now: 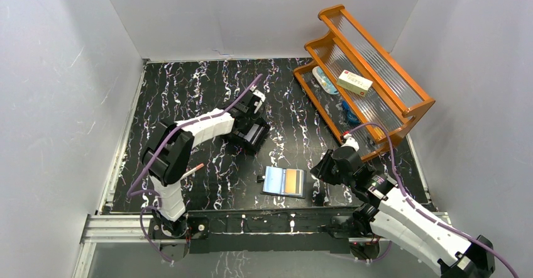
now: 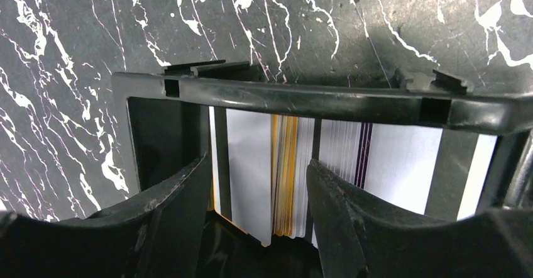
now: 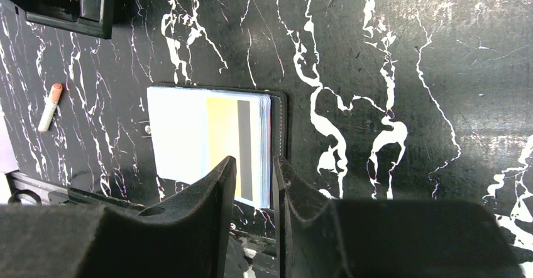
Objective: Put the credit cards into the card holder
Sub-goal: Pick up the credit card from the storage box.
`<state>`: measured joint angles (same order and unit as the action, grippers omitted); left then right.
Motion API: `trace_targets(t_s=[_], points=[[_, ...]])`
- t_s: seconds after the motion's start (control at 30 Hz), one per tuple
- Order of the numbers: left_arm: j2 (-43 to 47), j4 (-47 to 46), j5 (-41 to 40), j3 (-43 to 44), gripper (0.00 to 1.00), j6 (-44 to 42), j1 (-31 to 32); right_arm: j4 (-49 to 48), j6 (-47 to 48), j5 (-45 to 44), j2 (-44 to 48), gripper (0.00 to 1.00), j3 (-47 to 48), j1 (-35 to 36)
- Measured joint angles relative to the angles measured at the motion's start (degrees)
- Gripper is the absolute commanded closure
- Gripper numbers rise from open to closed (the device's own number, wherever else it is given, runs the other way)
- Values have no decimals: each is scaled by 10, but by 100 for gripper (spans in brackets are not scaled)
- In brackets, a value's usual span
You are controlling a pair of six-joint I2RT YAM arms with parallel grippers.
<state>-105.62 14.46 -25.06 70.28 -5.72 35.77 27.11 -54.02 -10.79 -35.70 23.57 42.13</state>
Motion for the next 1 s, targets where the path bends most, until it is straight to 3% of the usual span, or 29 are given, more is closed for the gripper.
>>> trace_targets(t_s=[0.23,0.5,1.0], points=[[-14,-34,-2,0,45,-14,-3,0,0,-1,1,64,0,0],[-26,-38,22,6,68,-11,-5,6,-1,-9,15,64,0,0],[-21,4,65,27,83,-2,-4,7,-7,-11,14,65,0,0]])
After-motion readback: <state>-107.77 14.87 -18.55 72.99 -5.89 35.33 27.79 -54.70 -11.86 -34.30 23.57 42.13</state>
